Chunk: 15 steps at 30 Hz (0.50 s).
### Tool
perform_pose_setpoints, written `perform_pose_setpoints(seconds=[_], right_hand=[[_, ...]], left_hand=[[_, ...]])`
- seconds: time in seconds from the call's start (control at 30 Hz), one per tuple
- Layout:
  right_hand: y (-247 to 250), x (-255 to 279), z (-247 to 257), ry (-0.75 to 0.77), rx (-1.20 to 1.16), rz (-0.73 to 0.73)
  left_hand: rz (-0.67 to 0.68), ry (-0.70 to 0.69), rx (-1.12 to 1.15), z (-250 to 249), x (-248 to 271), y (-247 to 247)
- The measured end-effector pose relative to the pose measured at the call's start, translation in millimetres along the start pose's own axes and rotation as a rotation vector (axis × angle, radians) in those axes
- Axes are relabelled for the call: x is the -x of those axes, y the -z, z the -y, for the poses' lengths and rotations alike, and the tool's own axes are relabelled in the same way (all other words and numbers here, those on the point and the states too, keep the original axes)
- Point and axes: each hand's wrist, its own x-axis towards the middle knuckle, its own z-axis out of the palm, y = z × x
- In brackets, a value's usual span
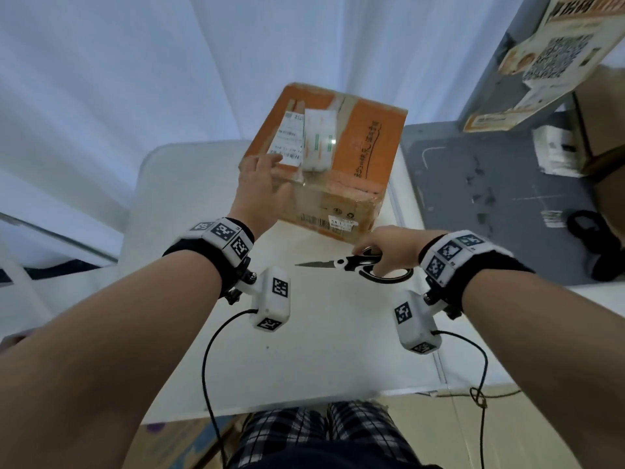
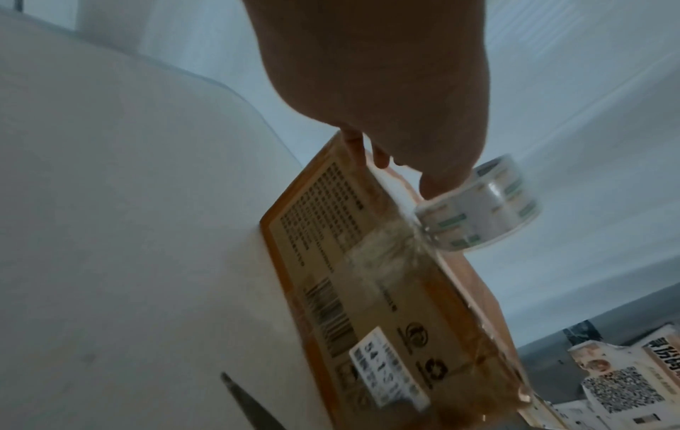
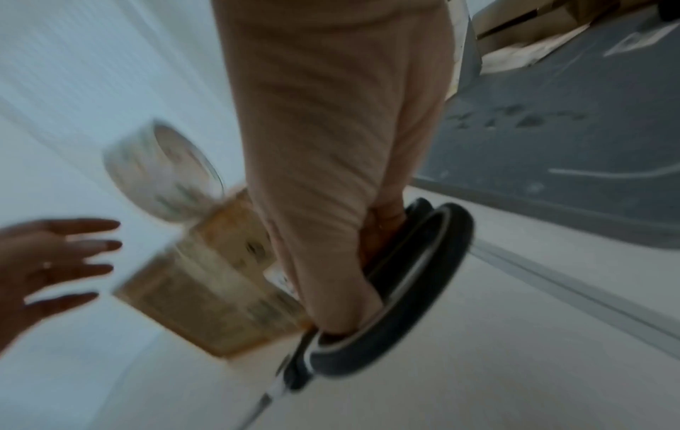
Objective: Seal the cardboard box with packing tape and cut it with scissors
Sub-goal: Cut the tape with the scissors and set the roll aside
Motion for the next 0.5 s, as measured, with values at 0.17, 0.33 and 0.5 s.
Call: perform_pose_setpoints(seconds=[0.17, 0.33, 0.5], right_hand=[[59, 31, 3, 0.025, -0.163, -0.062], [94, 55, 2, -0.008, -0.210, -0.260], [90, 61, -17, -0.131, -0.183, -0.348]], left_hand=[[0.102, -0.011, 0.064, -30, -24, 25], [0.256, -0.043, -0.031, -46, -41, 29], [0.228, -0.043, 0.009, -55, -49, 19]])
